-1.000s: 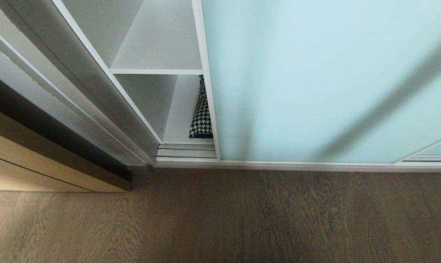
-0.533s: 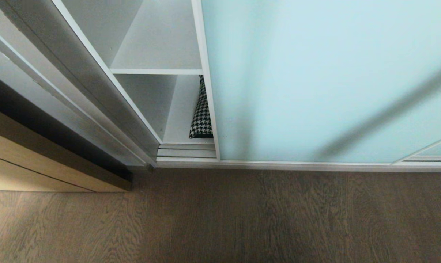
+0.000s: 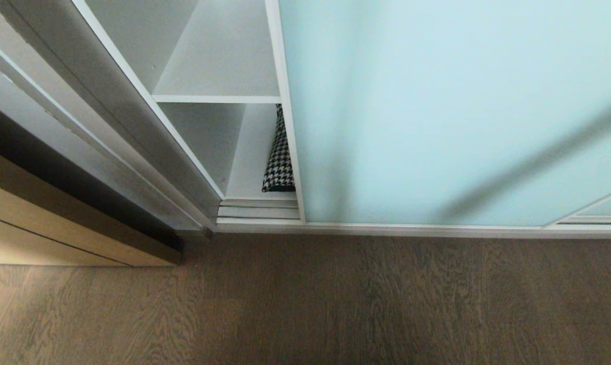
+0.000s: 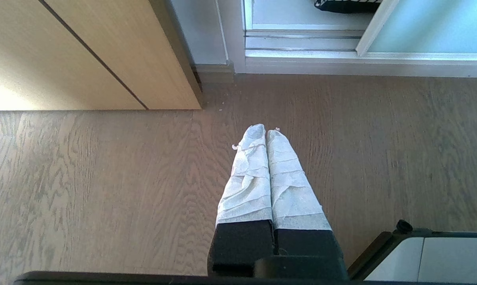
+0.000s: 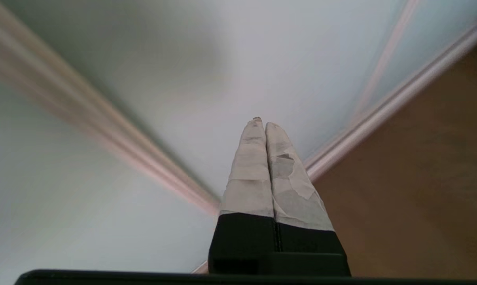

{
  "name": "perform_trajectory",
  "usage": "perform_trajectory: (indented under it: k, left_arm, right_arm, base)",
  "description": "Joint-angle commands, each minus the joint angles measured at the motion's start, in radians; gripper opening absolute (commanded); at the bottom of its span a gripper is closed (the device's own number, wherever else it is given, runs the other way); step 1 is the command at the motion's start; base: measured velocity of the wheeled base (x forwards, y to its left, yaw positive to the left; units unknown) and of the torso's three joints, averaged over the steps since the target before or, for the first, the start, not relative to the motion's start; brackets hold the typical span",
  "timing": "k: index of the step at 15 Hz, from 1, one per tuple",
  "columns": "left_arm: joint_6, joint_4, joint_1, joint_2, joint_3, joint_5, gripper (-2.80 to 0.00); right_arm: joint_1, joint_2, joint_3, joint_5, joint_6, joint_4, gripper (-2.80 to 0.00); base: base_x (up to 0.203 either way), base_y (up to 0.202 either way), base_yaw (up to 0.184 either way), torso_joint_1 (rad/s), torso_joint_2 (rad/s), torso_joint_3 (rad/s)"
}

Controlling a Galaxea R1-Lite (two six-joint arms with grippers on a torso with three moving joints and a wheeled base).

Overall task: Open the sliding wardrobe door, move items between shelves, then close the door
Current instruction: Close the door

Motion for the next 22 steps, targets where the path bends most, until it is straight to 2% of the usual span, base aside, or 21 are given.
perform_trajectory:
  k: [1,4,6,9,13,15,22]
  left_arm:
    - [0.0,0.0,0.0,0.0,0.0,0.0,-2.8]
    - [0.0,0.0,-0.001,0.001,0.001,0.0,-2.8]
    - [0.0,0.0,0.0,0.001,0.0,0.0,-2.8]
    - [0.0,0.0,0.0,0.0,0.0,0.0,-2.8]
    - [0.0,0.0,0.0,0.001,0.001,0.0,-2.8]
    - [0.0,0.0,0.0,0.0,0.0,0.0,-2.8]
    - [0.0,0.0,0.0,0.001,0.0,0.0,-2.8]
  right_arm:
    - [0.001,0.031,0.001,0.04,0.014,-0.019,-2.8]
    - [0.008,0.036,-0.001,0.057,0.121,-0.028,-2.8]
    - [0.011,0.035,0.0,0.122,0.185,-0.03,-2.8]
    - [0.055,0.05,0.001,0.129,0.214,-0.025,-2.8]
    - [0.091,0.067,0.001,0.136,0.298,-0.024,-2.8]
    - [0.125,0.078,0.001,0.132,0.302,-0.03,-2.8]
    - [0.157,0.095,-0.001,0.129,0.306,-0.059,-2.8]
  base:
    - [0.0,0.0,0.0,0.0,0.0,0.0]
    - [0.0,0.0,0.0,0.0,0.0,0.0]
    - [0.0,0.0,0.0,0.0,0.0,0.0]
    - [0.0,0.0,0.0,0.0,0.0,0.0]
    - [0.0,0.0,0.0,0.0,0.0,0.0]
    - [0.0,0.0,0.0,0.0,0.0,0.0]
    - [0.0,0.0,0.0,0.0,0.0,0.0]
